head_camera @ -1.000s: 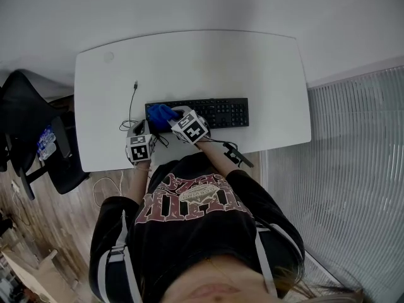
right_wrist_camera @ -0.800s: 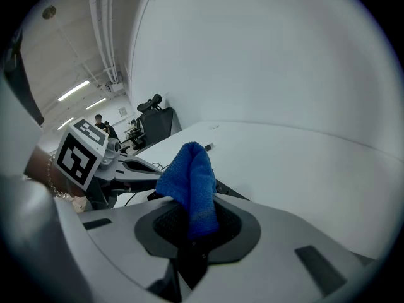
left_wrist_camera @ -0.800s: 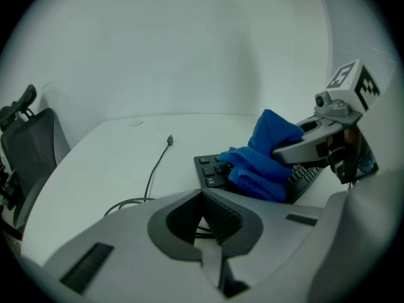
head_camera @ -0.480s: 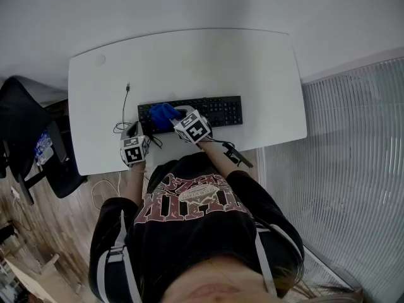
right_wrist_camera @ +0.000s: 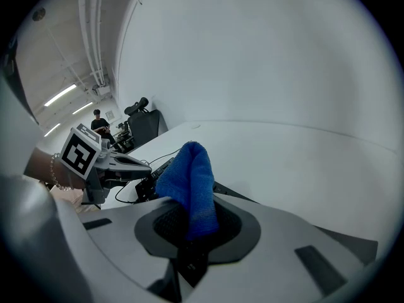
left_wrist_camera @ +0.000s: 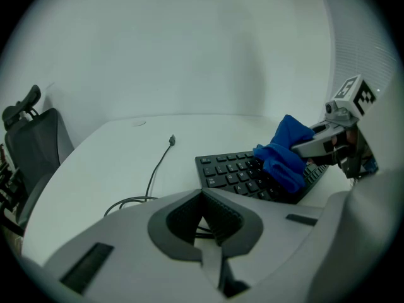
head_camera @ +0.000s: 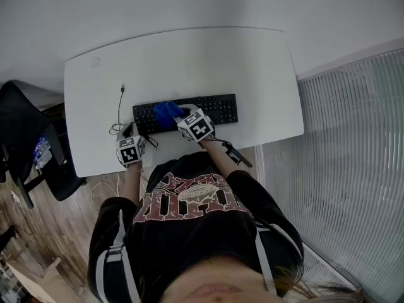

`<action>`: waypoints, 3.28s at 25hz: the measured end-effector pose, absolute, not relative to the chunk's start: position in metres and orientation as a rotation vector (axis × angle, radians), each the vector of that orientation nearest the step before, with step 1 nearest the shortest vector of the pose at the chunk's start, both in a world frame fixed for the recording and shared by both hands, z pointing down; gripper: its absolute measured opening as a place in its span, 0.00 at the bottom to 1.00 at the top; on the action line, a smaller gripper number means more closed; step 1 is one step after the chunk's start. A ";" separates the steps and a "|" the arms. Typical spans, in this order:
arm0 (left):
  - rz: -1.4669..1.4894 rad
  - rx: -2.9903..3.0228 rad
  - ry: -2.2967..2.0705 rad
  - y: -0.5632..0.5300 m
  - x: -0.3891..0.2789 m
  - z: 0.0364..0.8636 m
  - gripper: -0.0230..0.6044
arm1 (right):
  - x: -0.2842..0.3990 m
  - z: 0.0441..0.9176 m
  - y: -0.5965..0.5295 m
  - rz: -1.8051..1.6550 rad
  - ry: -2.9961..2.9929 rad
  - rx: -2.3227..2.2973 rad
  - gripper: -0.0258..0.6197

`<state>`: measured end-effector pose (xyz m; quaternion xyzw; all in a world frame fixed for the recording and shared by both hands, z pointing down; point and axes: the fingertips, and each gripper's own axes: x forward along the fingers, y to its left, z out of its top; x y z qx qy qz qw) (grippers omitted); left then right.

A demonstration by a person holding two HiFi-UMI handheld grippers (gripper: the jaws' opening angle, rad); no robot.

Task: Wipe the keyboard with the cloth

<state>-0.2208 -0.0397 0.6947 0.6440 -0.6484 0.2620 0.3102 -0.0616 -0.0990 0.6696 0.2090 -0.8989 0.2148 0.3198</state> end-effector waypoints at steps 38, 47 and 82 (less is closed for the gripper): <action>0.674 1.660 -1.756 -0.039 -0.216 0.686 0.09 | 0.079 0.665 -0.133 0.551 -2.161 0.740 0.14; 0.678 1.651 -1.759 -0.039 -0.216 0.687 0.09 | 0.125 0.669 -0.138 0.570 -2.149 0.777 0.14; 0.645 1.687 -1.740 -0.039 -0.213 0.681 0.09 | 0.195 0.614 -0.139 0.660 -2.154 1.093 0.14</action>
